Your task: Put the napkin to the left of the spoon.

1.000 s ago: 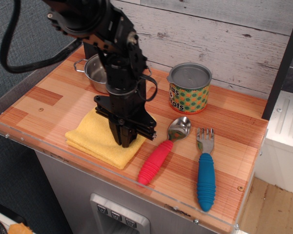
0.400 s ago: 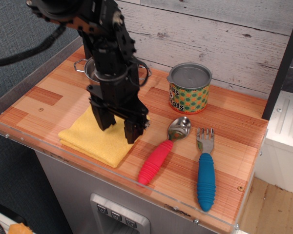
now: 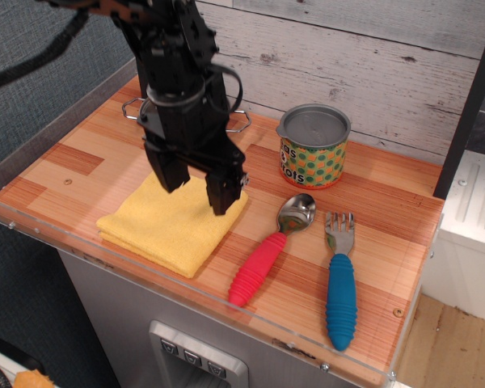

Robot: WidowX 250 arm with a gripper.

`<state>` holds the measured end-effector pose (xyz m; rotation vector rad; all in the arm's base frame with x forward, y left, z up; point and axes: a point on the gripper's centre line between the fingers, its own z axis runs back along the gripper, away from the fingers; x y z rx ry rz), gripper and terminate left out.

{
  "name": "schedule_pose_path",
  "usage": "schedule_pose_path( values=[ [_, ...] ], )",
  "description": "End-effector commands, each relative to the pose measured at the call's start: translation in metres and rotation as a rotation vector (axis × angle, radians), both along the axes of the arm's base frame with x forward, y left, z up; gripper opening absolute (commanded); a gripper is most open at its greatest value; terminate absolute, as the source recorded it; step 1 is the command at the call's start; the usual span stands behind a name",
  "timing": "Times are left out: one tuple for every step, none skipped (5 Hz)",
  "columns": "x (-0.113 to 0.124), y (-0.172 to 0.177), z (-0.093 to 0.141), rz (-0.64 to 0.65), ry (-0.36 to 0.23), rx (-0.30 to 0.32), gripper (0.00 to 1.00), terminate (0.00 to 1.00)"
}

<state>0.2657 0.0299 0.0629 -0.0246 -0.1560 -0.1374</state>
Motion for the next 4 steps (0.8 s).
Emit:
schedule_pose_path(
  values=[
    [0.007,-0.005,0.033,-0.038,-0.045,0.027,1.0,0.0],
    [0.009,-0.007,0.039,-0.047,-0.011,0.019,1.0,0.0],
    [0.005,-0.013,0.037,-0.051,-0.004,0.022,1.0,0.0],
    [0.003,-0.017,0.04,-0.052,-0.004,0.019,1.0,1.0]
  ],
)
